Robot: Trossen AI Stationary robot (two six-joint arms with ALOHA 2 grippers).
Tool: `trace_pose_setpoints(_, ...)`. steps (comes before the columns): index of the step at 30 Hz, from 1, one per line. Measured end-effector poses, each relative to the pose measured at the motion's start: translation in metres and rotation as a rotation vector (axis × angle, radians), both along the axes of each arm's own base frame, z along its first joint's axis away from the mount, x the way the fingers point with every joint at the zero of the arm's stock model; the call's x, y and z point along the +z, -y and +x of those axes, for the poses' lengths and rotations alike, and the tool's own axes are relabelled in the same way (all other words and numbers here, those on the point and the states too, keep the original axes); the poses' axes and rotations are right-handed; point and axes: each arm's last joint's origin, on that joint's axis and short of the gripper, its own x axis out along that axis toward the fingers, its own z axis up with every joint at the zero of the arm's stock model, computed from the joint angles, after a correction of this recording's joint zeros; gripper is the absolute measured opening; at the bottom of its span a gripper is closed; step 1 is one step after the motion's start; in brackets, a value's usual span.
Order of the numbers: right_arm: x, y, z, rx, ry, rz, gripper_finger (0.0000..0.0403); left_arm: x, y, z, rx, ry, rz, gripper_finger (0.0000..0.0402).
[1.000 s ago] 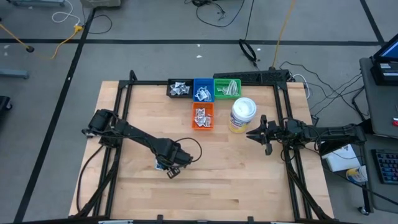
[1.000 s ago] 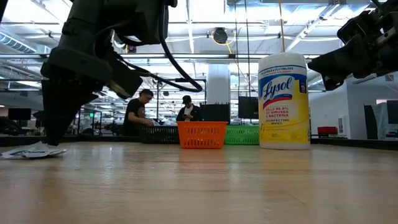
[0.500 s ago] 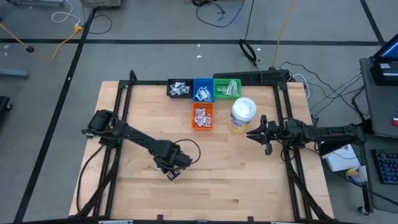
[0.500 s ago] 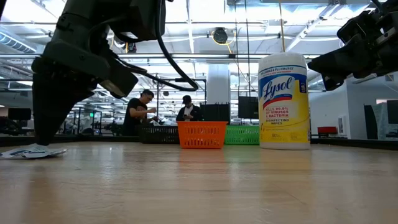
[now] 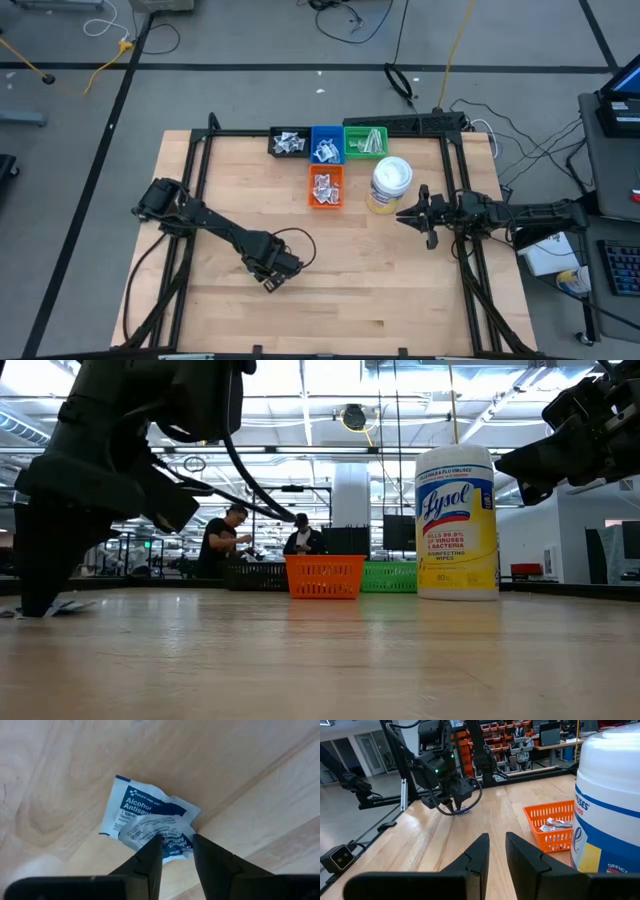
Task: Pick & Place First Aid Supplies
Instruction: Put the blue alcohol pad into the blue bin
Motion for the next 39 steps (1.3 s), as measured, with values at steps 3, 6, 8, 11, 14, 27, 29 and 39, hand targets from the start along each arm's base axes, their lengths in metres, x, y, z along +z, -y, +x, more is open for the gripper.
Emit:
trace_pose_setpoints(3, 0.0, 0.0, 0.0, 0.0, 0.001, 0.0, 0.0059, 0.0, 0.0, 0.0, -0.008, 0.004, -0.007, 0.0096)
trace_pose_setpoints(6, 0.0, 0.0, 0.0, 0.0, 0.001, 0.0, 0.0059, -0.001, 0.0, 0.0, -0.019, 0.003, -0.014, 0.0073)
trace_pose_setpoints(8, 0.0, 0.0, 0.0, 0.0, 0.0, 0.0, 0.0059, -0.001, -0.001, 0.0, -0.022, -0.001, -0.021, 0.0055)
trace_pose_setpoints(11, 0.0, 0.0, 0.0, 0.0, 0.0, 0.0, 0.0059, -0.001, -0.002, 0.0, -0.026, -0.01, -0.043, 0.0031)
trace_pose_setpoints(14, 0.0, 0.0, 0.0, 0.0, 0.001, 0.0, 0.0059, 0.001, -0.004, 0.001, -0.03, -0.031, -0.06, 0.0013)
trace_pose_setpoints(27, 0.0, 0.0, 0.0, 0.0, 0.001, 0.0, 0.0059, 0.022, -0.019, 0.011, -0.053, -0.061, -0.046, 0.0045)
trace_pose_setpoints(29, 0.0, 0.0, 0.0, 0.0, 0.001, 0.0, 0.0059, 0.027, -0.023, 0.011, -0.057, -0.058, -0.05, 0.0045)
trace_pose_setpoints(39, 0.0, 0.0, 0.0, 0.0, 0.0, 0.0, 0.0059, 0.075, -0.043, 0.002, -0.071, 0.095, -0.074, 0.0007)
